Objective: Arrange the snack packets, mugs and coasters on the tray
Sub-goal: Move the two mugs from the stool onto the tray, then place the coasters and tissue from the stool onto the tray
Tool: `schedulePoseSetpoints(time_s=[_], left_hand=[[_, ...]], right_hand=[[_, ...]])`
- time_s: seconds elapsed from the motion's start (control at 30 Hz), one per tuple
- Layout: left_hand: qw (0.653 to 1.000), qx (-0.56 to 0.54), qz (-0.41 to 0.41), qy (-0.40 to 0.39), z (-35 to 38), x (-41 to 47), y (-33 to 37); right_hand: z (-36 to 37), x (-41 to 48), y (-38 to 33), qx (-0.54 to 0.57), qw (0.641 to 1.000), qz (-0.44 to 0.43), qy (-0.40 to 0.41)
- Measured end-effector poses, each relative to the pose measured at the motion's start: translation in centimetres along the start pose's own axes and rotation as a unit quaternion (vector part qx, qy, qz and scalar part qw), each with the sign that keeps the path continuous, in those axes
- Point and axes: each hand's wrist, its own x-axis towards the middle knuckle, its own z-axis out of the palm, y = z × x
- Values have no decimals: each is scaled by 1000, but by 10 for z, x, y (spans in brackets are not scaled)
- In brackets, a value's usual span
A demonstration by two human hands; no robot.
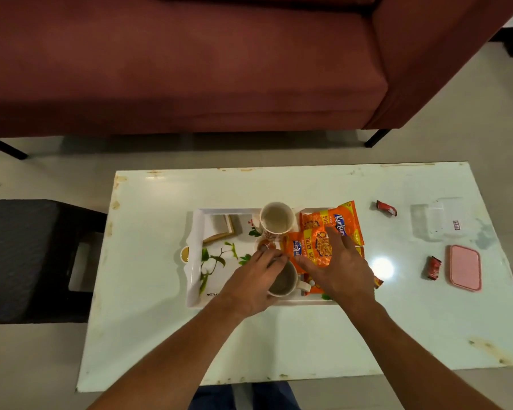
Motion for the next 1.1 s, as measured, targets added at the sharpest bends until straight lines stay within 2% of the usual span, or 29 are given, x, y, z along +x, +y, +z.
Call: schedulePoseSetpoints(time_s=[0.13,0.23,0.3,0.37,0.43,0.53,0.7,0.93,1.1], left_hand=[[1000,1,-9,8,-31,-19,4],[995,-21,-49,87,-84,-51,5],[981,-23,-116,151,-129,-79,-2],[953,-33,-219,206,-170,-103,-13],[904,-66,-336,256,-210,-133,-29],[840,-97,-424,324,-259,-180,-61],[771,-116,-495,384,-301,-273,-136],[680,-164,-577,420,-297,-391,-255],[649,-181,-613,412,-269,-451,-329]], right_hand=[[-12,-8,-19,42,997,-40,59],[-33,-23,-62,105,985,-105,90],[-50,-36,-115,146,973,-162,70],[-62,-53,-176,181,960,-211,34],[-69,-76,-242,197,948,-251,0],[-65,-105,-328,213,931,-293,-42],[-38,-146,-447,236,910,-316,-125],[48,-200,-580,228,905,-298,-201],[130,-220,-643,193,915,-273,-224]])
